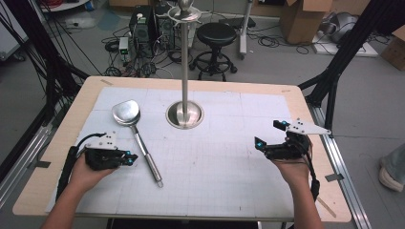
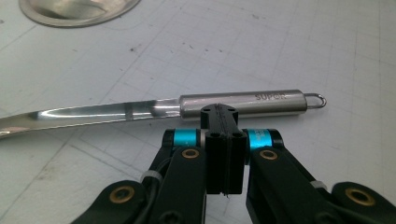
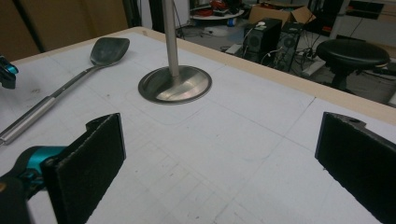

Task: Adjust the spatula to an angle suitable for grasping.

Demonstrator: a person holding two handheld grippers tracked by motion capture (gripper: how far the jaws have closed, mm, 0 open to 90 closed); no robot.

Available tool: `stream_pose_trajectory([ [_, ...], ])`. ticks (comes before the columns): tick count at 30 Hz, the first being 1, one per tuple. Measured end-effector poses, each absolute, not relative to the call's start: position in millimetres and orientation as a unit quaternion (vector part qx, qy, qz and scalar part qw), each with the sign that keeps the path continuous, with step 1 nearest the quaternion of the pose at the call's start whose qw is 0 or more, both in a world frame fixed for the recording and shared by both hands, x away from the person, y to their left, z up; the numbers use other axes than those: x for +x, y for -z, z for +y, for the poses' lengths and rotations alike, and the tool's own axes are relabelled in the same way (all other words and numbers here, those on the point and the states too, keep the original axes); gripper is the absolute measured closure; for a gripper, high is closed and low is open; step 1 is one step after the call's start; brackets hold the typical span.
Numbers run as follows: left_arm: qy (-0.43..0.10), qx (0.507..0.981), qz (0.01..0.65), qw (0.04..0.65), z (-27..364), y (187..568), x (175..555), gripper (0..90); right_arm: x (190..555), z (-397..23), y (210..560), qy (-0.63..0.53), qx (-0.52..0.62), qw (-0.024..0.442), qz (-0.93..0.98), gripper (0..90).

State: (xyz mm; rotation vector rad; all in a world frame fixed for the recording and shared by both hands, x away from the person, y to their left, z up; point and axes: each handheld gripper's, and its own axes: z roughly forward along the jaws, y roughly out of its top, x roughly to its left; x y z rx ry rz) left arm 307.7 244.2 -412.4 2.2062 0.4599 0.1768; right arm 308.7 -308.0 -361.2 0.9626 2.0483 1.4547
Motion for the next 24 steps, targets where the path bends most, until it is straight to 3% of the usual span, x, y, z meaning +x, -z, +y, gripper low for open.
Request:
stream_pose_trajectory([
  [9,-0.043,0.896,0.177,0.406,228,427,313,89.7,310,-306,364,-0.523,0.349,0.221,0.746,0.6],
  [24,-0.039,0.898,0.172,0.402,197,436,326,89.8,312,-304,367,-0.517,0.347,0.219,0.751,0.6],
])
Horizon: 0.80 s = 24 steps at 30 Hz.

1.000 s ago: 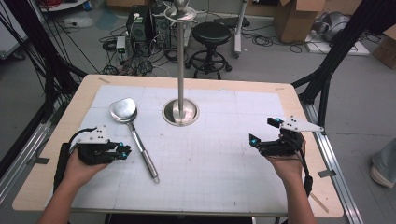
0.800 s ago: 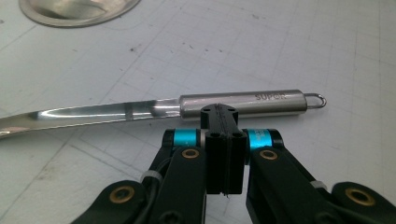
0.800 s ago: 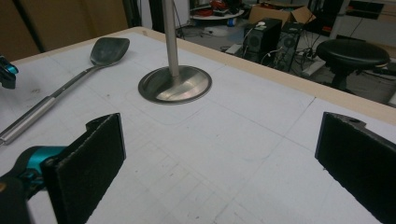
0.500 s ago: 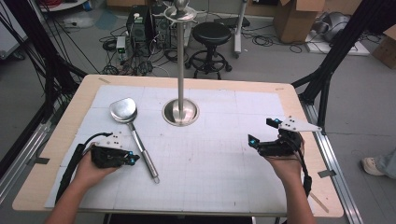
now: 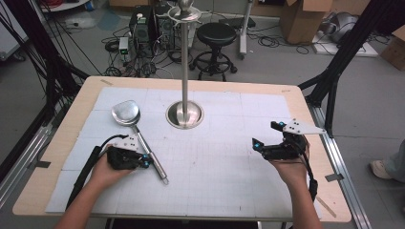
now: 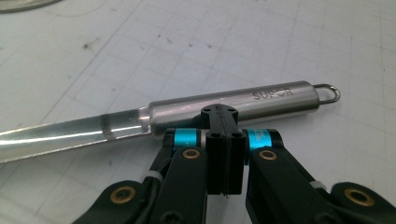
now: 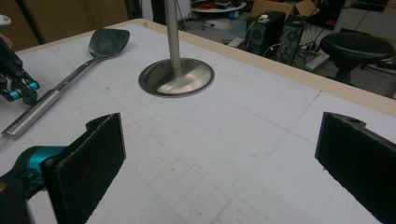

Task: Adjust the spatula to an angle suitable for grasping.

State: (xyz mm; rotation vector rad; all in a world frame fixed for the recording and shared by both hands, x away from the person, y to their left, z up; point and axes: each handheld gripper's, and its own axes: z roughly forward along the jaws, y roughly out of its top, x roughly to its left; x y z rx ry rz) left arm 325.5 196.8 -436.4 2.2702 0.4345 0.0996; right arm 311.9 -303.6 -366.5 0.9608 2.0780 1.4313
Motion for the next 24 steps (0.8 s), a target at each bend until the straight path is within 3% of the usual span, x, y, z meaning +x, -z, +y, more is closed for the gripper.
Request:
stream_pose_trajectory([
  [24,-0.059,0.908,0.144,0.389,141,438,346,89.8,313,-304,369,-0.517,0.348,0.217,0.751,0.6],
])
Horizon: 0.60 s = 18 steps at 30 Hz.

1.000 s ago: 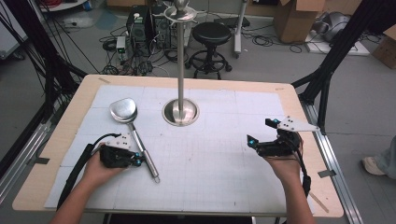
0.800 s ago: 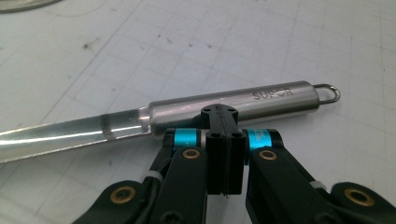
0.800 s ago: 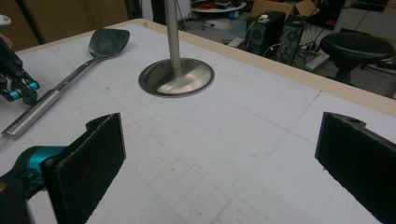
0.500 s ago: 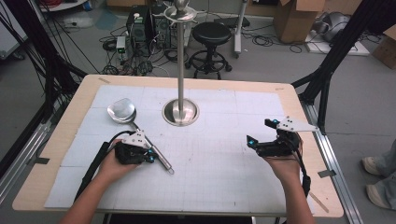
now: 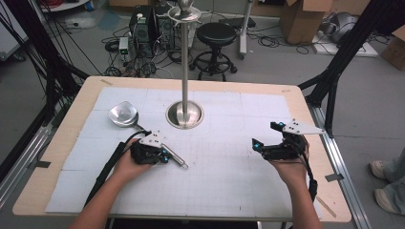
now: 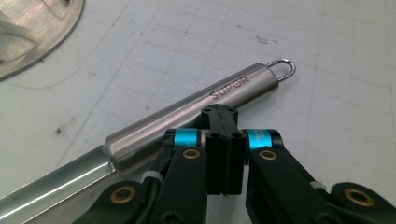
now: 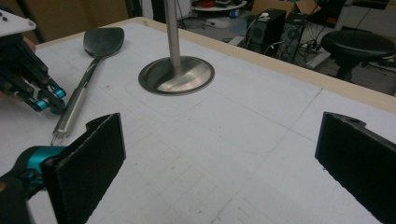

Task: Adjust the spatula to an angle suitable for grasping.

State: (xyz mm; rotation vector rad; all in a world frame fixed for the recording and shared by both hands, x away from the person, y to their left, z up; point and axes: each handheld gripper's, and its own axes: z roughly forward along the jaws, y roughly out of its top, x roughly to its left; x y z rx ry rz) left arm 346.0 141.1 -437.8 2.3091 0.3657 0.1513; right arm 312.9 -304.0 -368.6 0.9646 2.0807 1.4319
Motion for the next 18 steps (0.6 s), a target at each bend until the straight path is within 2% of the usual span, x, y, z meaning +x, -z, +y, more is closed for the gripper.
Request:
stream_pose_trajectory([
  [8,-0.063,0.908,0.147,0.387,139,438,347,89.4,313,-304,370,-0.516,0.351,0.214,0.752,0.6],
  [13,-0.060,0.899,0.147,0.409,145,430,345,78.9,313,-305,371,-0.514,0.350,0.215,0.753,0.6],
  [18,-0.085,0.870,0.170,0.454,162,413,342,61.8,312,-305,372,-0.513,0.349,0.216,0.754,0.6],
])
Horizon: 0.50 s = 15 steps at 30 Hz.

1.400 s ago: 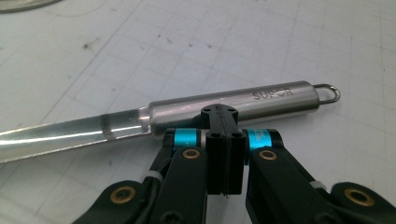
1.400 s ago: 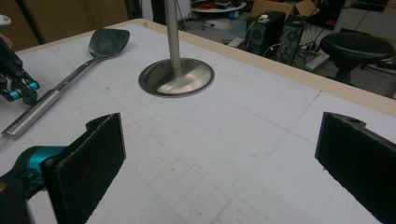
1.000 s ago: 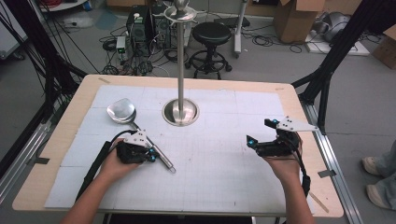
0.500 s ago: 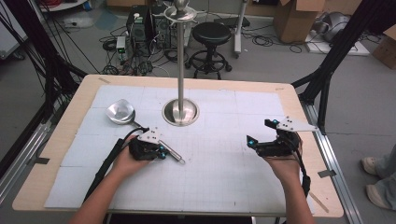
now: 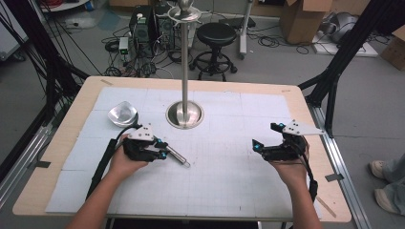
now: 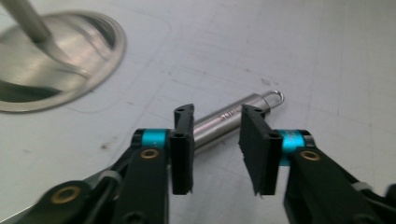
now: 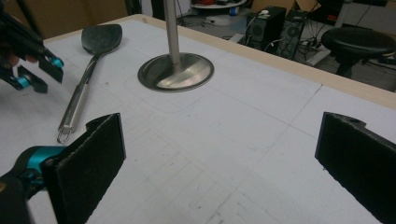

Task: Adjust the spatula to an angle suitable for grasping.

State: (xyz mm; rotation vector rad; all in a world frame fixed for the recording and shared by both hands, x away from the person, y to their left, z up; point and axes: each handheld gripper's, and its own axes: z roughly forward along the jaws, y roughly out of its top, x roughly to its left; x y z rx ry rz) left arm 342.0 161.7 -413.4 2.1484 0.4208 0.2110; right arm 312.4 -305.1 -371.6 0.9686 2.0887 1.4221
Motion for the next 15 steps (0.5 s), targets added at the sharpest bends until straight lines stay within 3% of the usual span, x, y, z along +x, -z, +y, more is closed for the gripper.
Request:
stream_pose_trajectory([
  [10,-0.140,0.814,0.193,0.530,205,378,331,40.8,312,-304,373,-0.509,0.352,0.214,0.756,0.6],
  [15,-0.152,0.798,0.197,0.549,222,368,329,37.5,312,-303,374,-0.507,0.351,0.214,0.757,0.6],
])
